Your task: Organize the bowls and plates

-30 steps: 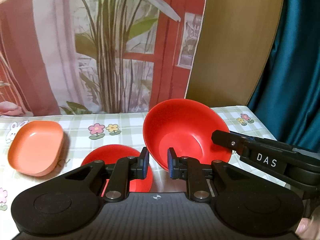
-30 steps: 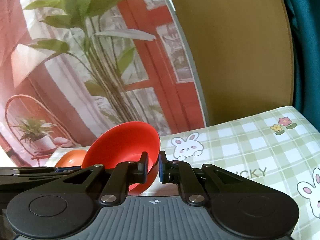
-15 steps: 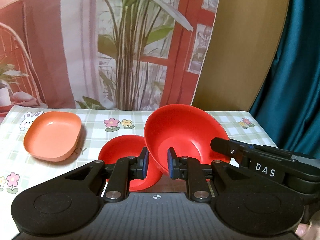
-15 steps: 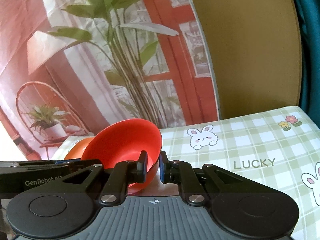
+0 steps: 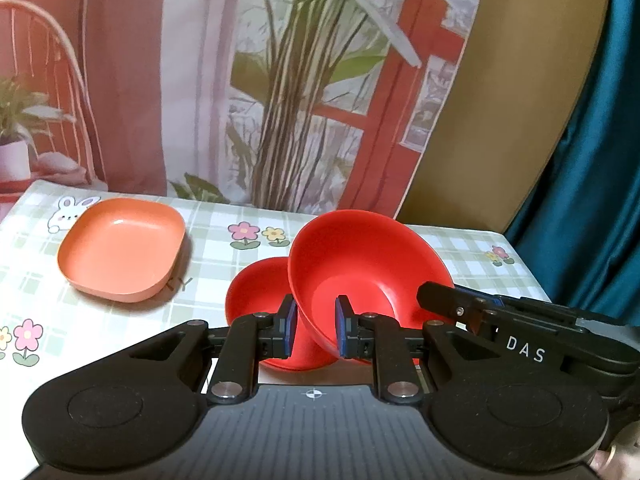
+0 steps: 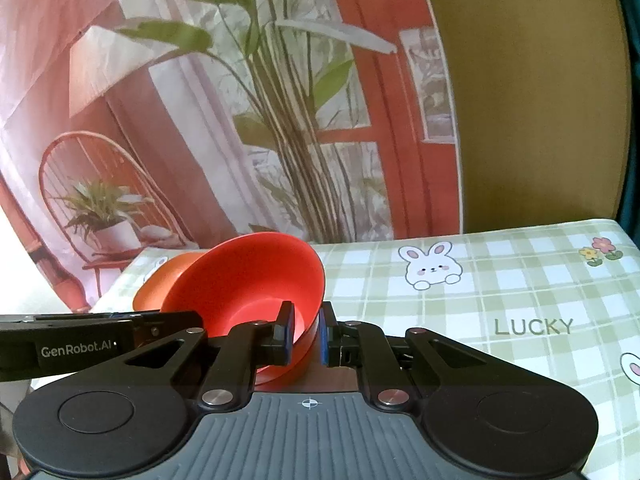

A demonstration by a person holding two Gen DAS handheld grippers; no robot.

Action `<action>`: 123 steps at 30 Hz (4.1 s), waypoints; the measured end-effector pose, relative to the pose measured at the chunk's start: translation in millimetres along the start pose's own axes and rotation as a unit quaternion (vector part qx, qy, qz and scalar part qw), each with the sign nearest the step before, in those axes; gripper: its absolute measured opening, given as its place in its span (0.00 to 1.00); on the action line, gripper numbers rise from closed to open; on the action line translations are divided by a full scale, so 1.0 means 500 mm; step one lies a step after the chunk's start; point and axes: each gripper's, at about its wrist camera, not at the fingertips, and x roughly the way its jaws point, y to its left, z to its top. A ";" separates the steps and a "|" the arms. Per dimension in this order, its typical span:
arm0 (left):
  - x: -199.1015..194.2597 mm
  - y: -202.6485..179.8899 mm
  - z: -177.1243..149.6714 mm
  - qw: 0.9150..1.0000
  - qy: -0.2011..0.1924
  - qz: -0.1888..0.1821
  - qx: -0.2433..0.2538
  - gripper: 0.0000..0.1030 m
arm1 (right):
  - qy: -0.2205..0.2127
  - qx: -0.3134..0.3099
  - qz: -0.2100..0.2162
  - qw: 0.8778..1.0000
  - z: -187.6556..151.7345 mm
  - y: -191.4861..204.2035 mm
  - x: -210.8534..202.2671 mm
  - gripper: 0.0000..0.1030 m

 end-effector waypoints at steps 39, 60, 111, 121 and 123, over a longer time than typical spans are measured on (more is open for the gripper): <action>0.106 0.069 -0.007 0.999 0.036 0.019 -0.034 0.20 | 0.065 -0.020 -0.002 0.998 -0.024 0.010 0.143 0.11; 0.047 0.096 -0.011 0.998 0.030 0.041 -0.048 0.46 | 0.042 0.010 -0.002 0.999 -0.017 -0.002 0.072 0.17; -0.121 0.375 0.053 0.982 -0.065 0.160 -0.078 0.60 | 0.062 -0.090 0.057 0.992 0.057 0.271 0.140 0.19; 0.079 0.461 0.044 0.977 -0.033 0.154 -0.145 0.59 | 0.103 -0.093 0.008 0.990 0.096 0.308 0.322 0.24; 0.098 0.472 0.038 0.976 -0.030 0.146 -0.156 0.59 | 0.115 -0.100 -0.005 0.988 0.095 0.314 0.355 0.24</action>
